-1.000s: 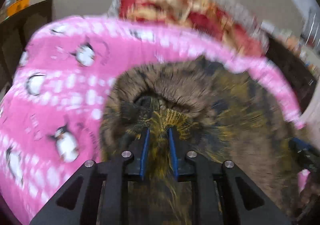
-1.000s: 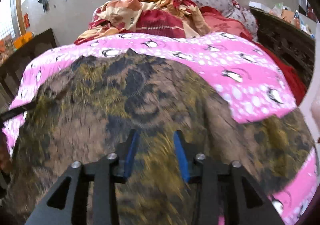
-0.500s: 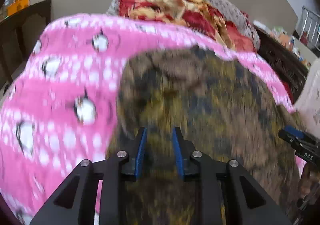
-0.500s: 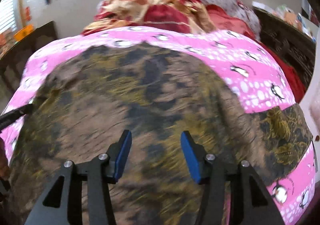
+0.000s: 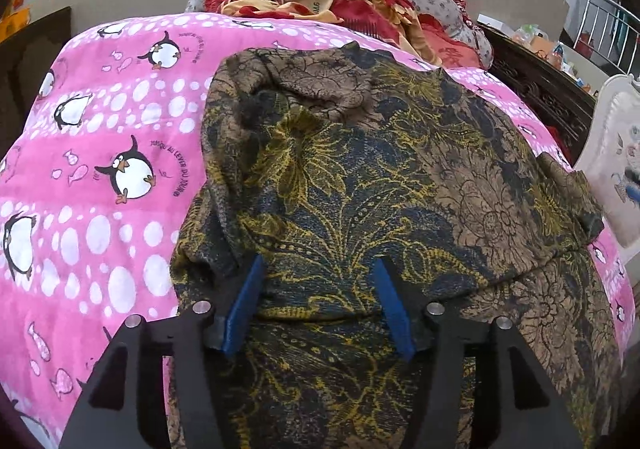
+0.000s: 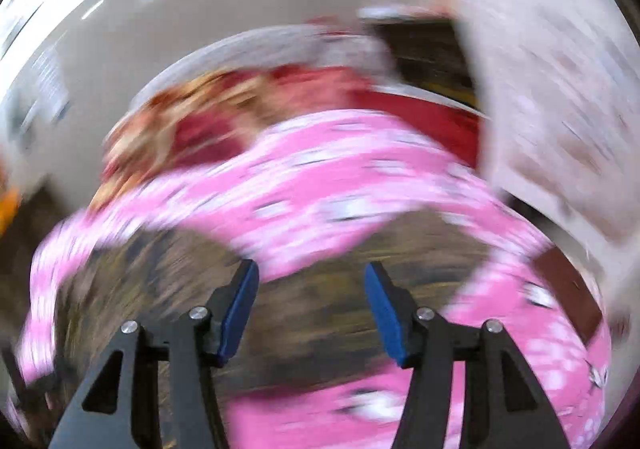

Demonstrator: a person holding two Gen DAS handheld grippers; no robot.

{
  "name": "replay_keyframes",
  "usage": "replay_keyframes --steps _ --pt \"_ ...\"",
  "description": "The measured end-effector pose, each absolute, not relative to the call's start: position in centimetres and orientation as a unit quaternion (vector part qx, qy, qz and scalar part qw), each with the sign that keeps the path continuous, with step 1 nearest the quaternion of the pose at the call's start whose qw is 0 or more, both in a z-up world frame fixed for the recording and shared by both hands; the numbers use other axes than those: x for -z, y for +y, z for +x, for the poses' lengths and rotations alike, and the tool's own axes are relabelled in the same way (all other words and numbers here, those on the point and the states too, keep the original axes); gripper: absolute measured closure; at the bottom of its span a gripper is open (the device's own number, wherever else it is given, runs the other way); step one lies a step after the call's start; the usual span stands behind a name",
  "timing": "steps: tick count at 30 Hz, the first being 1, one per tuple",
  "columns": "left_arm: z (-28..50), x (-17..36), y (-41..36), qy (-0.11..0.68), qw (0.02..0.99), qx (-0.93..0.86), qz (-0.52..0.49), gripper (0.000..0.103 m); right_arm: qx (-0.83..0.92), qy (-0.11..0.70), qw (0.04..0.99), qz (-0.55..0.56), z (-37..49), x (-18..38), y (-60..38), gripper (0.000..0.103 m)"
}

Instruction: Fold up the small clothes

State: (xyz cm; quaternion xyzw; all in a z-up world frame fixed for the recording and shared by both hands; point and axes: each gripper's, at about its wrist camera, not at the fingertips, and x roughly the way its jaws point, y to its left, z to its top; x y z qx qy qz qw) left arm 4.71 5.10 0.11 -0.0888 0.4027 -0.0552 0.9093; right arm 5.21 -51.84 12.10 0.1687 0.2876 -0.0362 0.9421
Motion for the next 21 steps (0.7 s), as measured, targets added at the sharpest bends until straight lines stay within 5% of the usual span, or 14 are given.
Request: replay_keyframes --steps 6,17,21 --pt "4.6 0.1 4.9 0.404 0.909 0.052 -0.085 0.067 0.085 0.319 0.905 0.27 6.2 -5.7 -63.5 0.063" --pt "4.9 0.2 4.6 0.408 0.909 0.047 -0.077 0.066 0.032 0.29 0.901 0.321 10.1 -1.2 -65.8 0.067" --pt "4.9 0.2 4.6 0.407 0.909 0.047 -0.077 0.066 0.033 0.287 0.898 0.331 10.6 -1.3 -66.2 0.097"
